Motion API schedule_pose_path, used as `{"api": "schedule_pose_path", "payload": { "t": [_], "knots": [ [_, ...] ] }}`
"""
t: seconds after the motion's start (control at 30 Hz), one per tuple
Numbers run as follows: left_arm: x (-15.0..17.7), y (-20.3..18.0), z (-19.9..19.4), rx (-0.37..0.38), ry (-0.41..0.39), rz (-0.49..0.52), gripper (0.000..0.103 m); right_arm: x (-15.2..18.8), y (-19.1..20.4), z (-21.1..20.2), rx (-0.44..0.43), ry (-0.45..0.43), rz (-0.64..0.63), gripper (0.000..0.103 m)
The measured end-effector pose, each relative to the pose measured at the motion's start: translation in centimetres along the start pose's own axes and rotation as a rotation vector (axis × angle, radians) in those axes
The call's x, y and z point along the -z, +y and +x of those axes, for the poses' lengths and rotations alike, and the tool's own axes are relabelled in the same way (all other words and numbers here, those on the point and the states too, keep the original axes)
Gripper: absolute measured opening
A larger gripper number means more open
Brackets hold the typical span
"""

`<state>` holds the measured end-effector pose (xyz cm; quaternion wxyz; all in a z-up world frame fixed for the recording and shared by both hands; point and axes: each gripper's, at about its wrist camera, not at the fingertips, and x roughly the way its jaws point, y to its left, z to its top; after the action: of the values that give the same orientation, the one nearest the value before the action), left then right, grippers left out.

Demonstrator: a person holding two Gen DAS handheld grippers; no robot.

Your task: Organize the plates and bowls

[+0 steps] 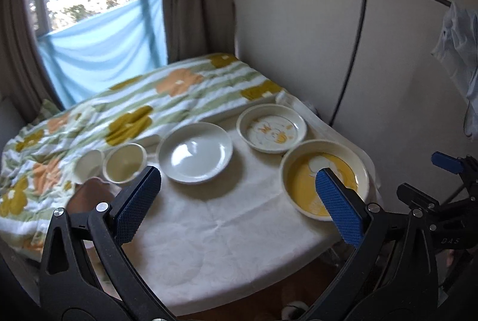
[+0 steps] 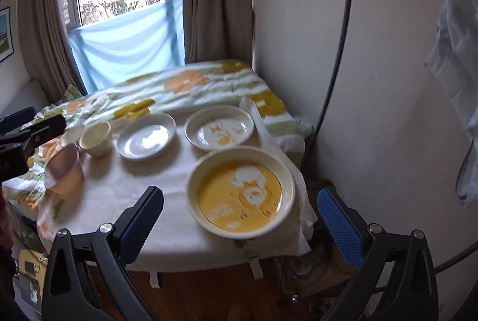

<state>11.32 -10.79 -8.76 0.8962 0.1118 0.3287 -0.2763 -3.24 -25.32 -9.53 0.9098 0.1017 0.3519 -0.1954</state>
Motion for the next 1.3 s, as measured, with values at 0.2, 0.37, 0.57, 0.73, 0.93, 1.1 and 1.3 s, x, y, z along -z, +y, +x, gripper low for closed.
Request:
{"api": "schedule_pose_path", "payload": {
  "t": [0.2,0.37,0.57,0.73,0.93,1.1,1.3],
  "knots": [
    [0.9,-1.7,9.1,0.159,0.195,0.018,0.103,1.9,-4.6,6.2,-0.049,0.150,0.147,0.103],
    [1.5,-3.1,16.3,0.205,0.329,0.057,0.099,3.2,-7.4,11.3,-0.152,0.214,0.279,0.089],
    [2.7,-4.3,22.5,0.254,0.475,0.091,0.070,3.3,-8.3,15.6,-0.217,0.284,0.329,0.059],
    [3.1,-5.0,25.4,0.276,0.543,0.101,0.050,3.0,-9.3,17.0,-0.224,0.304,0.359,0.044],
    [3.3,-5.3,26.9,0.325,0.597,0.071,0.018,3.2,-10.8,17.7,-0.229,0.317,0.395,0.024],
    [3.3,-5.3,27.2,0.336,0.617,0.055,0.017,3.5,-11.8,18.3,-0.255,0.331,0.425,0.012],
    [3.2,-5.4,27.1,0.321,0.614,0.076,0.017,3.2,-12.1,18.7,-0.275,0.345,0.420,0.012]
  ]
}}
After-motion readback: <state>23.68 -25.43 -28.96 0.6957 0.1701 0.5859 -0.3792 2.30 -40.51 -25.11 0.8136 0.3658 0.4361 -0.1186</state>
